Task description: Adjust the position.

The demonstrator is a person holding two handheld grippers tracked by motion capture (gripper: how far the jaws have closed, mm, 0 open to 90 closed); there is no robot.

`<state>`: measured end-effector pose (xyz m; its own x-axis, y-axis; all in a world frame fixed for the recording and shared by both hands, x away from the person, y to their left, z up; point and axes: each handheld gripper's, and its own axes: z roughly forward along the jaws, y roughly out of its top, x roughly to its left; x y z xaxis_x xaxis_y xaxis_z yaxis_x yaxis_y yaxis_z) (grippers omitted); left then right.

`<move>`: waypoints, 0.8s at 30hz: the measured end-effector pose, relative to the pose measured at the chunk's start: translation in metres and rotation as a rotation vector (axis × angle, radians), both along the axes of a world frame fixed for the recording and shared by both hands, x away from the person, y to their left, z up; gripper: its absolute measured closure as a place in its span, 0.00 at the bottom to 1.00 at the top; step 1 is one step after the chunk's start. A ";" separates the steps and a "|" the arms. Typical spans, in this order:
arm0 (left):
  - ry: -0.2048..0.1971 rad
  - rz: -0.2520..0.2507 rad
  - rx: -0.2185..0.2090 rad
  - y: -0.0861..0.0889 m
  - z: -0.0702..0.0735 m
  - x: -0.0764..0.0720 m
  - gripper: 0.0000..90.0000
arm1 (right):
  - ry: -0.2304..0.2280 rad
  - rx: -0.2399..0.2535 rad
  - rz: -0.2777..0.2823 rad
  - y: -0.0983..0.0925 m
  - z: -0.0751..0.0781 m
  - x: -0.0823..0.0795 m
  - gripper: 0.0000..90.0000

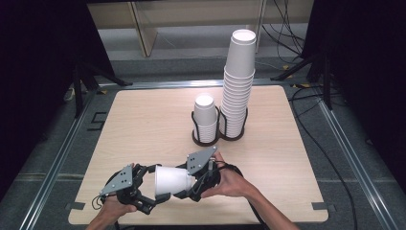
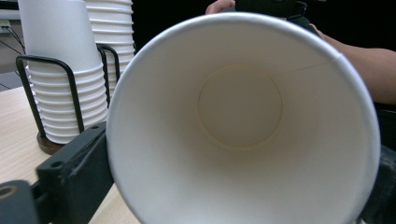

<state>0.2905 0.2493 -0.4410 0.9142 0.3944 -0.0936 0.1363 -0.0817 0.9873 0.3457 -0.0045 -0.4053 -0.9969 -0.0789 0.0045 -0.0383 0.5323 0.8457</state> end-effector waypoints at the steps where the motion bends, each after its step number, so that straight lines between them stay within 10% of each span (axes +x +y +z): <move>1: -0.002 0.000 0.003 0.001 0.000 0.000 0.05 | 0.004 0.003 0.002 0.000 0.000 0.000 0.25; 10: -0.006 -0.024 -0.015 0.002 0.002 0.002 0.08 | 0.015 0.008 0.008 -0.001 -0.001 0.001 0.26; 20: -0.025 0.003 0.047 0.003 0.004 0.001 0.11 | 0.030 -0.001 -0.037 -0.006 -0.001 0.006 0.18; 24: -0.030 0.018 0.106 0.004 0.004 0.001 0.12 | -0.029 -0.050 -0.078 -0.010 0.007 0.004 0.17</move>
